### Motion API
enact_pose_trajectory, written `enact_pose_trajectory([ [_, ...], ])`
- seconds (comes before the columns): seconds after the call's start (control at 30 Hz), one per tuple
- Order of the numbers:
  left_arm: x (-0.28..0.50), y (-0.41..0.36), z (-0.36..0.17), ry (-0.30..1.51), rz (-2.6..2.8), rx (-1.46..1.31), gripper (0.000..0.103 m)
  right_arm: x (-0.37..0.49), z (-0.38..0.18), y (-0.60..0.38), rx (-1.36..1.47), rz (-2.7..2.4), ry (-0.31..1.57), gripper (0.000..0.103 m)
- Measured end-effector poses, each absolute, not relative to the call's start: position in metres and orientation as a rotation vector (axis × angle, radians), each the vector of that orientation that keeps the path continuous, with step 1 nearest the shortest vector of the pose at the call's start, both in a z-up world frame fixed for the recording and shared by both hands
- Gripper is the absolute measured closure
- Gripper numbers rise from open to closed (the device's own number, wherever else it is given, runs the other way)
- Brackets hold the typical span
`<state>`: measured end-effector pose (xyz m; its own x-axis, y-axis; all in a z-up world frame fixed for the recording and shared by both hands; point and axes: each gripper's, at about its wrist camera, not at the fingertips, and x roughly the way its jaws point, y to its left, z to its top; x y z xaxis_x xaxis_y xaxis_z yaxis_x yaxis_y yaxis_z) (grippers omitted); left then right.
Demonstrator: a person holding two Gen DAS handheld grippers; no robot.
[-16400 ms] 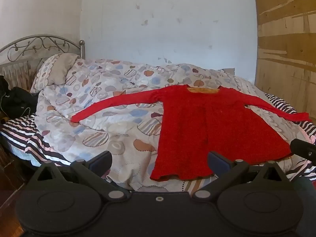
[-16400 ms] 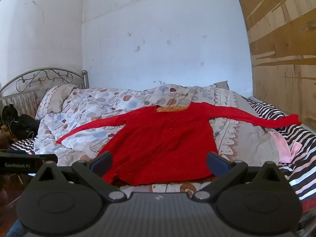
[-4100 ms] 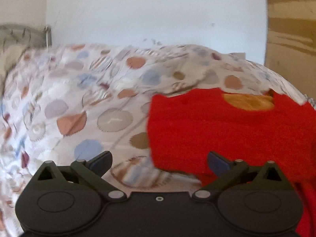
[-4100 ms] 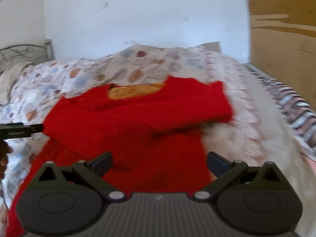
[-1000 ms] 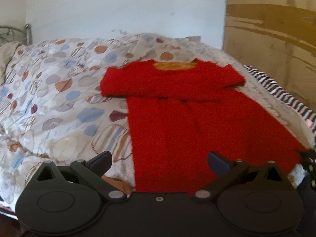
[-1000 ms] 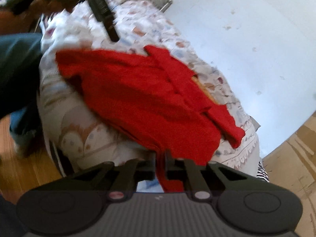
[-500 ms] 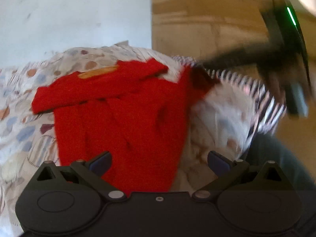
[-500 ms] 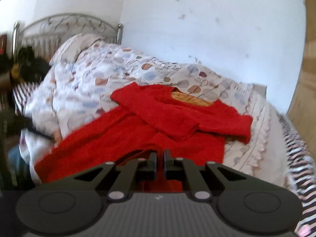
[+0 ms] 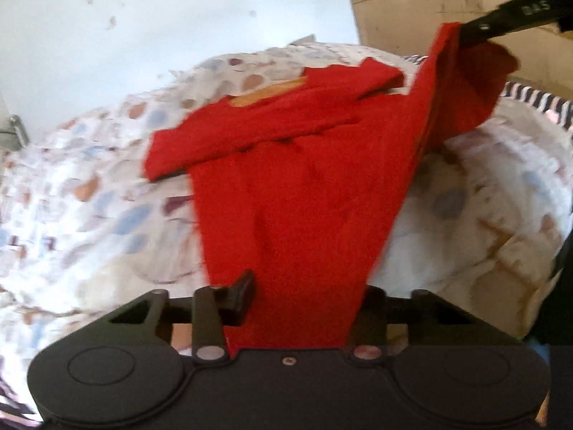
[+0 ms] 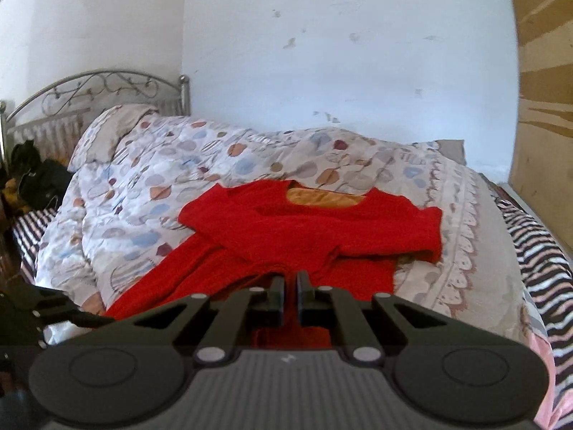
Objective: Fold small clothes
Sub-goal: 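Grasp the sweater hem with the right gripper while the left gripper grasps the hem, then lift the hem with both grippers and fold it up onto the collar, then release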
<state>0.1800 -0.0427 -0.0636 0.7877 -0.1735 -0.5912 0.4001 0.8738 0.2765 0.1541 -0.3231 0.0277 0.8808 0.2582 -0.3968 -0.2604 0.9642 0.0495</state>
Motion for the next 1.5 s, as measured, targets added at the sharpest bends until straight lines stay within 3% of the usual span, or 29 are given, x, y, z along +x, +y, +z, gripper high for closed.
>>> enact_pose_trajectory([
  [0.03, 0.177, -0.038, -0.064, 0.577, -0.304, 0.416, 0.065, 0.151, 0.026, -0.325, -0.005, 0.261, 0.412, 0.096],
  [0.13, 0.163, -0.024, -0.063, 0.541, -0.316, 0.398, 0.093, 0.137, 0.018, -0.324, -0.011, 0.24, 0.424, 0.096],
  [0.2, 0.153, -0.019, -0.06, 0.482, -0.304, 0.371, 0.096, 0.123, 0.007, -0.318, -0.05, 0.217, 0.436, 0.096],
  [0.37, 0.138, -0.027, -0.043, 0.232, -0.249, 0.416, 0.096, 0.085, -0.012, -0.3, -0.154, 0.151, 0.432, 0.096],
  [0.73, 0.113, -0.013, 0.014, 0.109, -0.239, 0.296, 0.098, 0.029, 0.019, -0.273, -0.338, -0.053, 0.166, 0.098],
  [1.2, 0.04, 0.031, 0.118, 0.12, -0.416, 0.133, 0.098, -0.078, 0.099, -0.261, -0.349, -0.018, 0.047, 0.098],
  [1.5, 0.114, 0.024, 0.132, 0.252, -0.476, 0.212, 0.097, -0.012, 0.107, -0.284, -0.309, 0.022, 0.106, 0.098],
])
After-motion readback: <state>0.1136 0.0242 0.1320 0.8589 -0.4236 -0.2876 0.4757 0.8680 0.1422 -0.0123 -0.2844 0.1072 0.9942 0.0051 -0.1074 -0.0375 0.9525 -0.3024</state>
